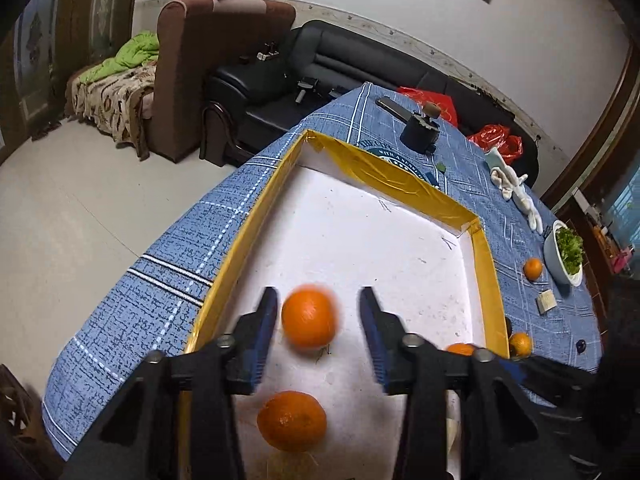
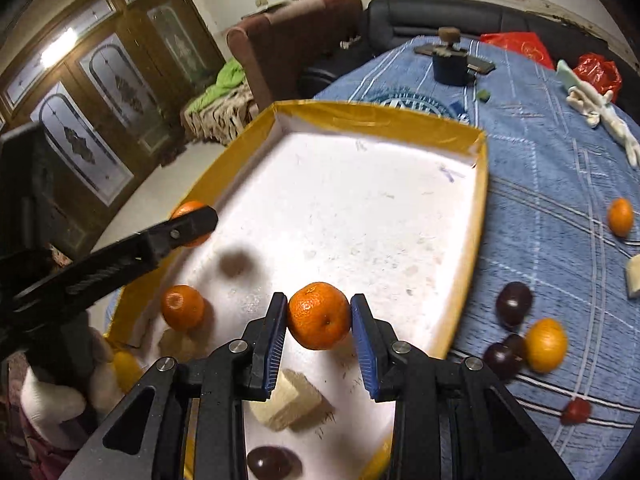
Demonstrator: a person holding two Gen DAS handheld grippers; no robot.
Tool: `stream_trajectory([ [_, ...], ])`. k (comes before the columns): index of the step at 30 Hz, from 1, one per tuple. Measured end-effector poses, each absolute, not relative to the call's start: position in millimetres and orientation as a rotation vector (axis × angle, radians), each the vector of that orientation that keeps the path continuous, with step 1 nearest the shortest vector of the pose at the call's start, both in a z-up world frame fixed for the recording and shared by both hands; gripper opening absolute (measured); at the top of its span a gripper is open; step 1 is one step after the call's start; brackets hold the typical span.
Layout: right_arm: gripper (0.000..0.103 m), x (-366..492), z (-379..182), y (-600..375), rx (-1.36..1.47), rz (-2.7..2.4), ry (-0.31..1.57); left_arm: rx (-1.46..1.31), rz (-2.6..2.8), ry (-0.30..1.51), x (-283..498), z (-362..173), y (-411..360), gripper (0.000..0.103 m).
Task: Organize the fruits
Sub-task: 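Release the mandarin into the tray with the left gripper while the right gripper releases its mandarin, then grasp the red date with the right gripper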
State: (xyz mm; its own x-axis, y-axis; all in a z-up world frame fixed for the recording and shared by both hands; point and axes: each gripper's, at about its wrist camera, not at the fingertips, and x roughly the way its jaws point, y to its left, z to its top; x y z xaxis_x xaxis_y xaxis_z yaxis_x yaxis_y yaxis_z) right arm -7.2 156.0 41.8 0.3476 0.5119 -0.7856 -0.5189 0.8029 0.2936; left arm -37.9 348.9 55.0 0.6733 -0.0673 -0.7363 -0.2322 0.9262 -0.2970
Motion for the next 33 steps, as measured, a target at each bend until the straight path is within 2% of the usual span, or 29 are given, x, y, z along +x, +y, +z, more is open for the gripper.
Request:
stream_trajectory([
  [4, 0.038, -9, 33, 167, -0.024, 0.661, 1.024, -0.432, 0.082, 0.809, -45, 60, 351, 0.055],
  [6, 0.039, -13, 35, 168, -0.037, 0.667, 1.011, -0.456, 0.077, 0.792, -52, 65, 351, 0.061],
  [9, 0.048, -15, 43, 160, -0.006, 0.676, 0.987, -0.465, 0.075, 0.758, -64, 75, 347, 0.071],
  [12, 0.051, -19, 54, 148, 0.02, 0.671, 0.958, -0.464, 0.067, 0.737, -75, 83, 338, 0.076],
  [18, 0.052, -29, 74, 100, 0.076, 0.624, 0.894, -0.49, 0.015, 0.729, -94, 90, 314, 0.078],
  [23, 0.062, -32, 81, 44, 0.119, 0.532, 0.852, -0.528, -0.019, 0.741, -105, 82, 292, 0.079],
  [33, 0.062, -30, 42, -29, 0.171, 0.403, 0.933, -0.446, -0.066, 0.8, -103, 76, 239, 0.079],
])
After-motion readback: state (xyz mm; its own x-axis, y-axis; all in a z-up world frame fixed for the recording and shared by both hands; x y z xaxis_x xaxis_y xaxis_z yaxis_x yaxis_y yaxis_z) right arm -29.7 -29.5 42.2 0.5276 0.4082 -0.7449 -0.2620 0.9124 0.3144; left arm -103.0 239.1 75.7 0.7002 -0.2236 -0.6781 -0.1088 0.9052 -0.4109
